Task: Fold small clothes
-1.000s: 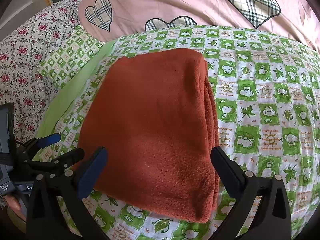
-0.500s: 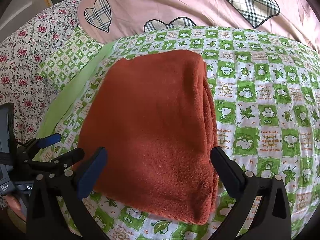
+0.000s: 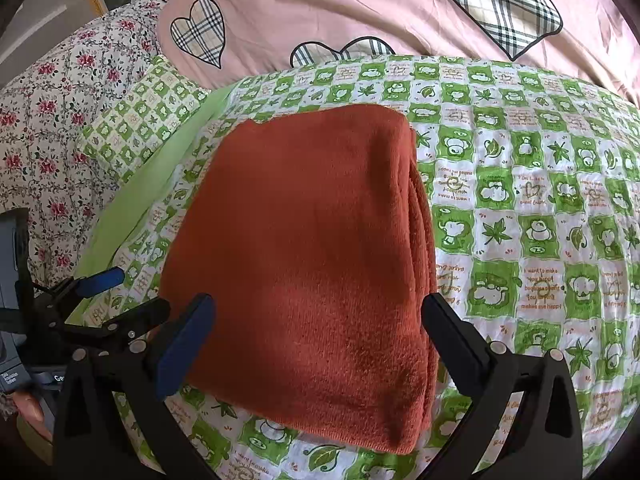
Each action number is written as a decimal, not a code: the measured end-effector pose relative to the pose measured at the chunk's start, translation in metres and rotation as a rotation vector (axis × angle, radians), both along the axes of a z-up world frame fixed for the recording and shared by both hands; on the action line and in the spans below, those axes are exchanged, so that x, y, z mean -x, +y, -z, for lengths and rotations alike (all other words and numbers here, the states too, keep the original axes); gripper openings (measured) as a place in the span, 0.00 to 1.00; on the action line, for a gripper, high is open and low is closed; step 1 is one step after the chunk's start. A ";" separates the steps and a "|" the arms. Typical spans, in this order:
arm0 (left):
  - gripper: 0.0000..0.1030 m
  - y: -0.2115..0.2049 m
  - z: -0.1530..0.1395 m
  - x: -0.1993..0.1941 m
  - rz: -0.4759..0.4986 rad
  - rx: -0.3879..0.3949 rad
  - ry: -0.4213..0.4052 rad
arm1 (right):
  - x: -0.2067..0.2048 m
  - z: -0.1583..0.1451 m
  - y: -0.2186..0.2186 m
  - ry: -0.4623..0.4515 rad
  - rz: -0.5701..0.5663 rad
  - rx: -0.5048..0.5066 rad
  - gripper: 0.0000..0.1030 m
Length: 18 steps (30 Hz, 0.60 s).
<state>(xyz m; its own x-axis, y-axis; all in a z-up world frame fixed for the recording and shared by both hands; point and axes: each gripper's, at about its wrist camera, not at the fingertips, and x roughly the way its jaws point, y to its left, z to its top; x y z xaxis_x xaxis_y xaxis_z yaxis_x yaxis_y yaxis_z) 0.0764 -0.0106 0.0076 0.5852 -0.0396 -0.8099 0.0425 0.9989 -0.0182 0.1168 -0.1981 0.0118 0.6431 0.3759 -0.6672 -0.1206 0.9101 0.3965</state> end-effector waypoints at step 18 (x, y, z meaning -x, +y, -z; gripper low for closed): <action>0.97 0.001 -0.003 -0.008 -0.011 -0.010 -0.006 | -0.005 -0.003 -0.004 -0.013 0.004 0.001 0.99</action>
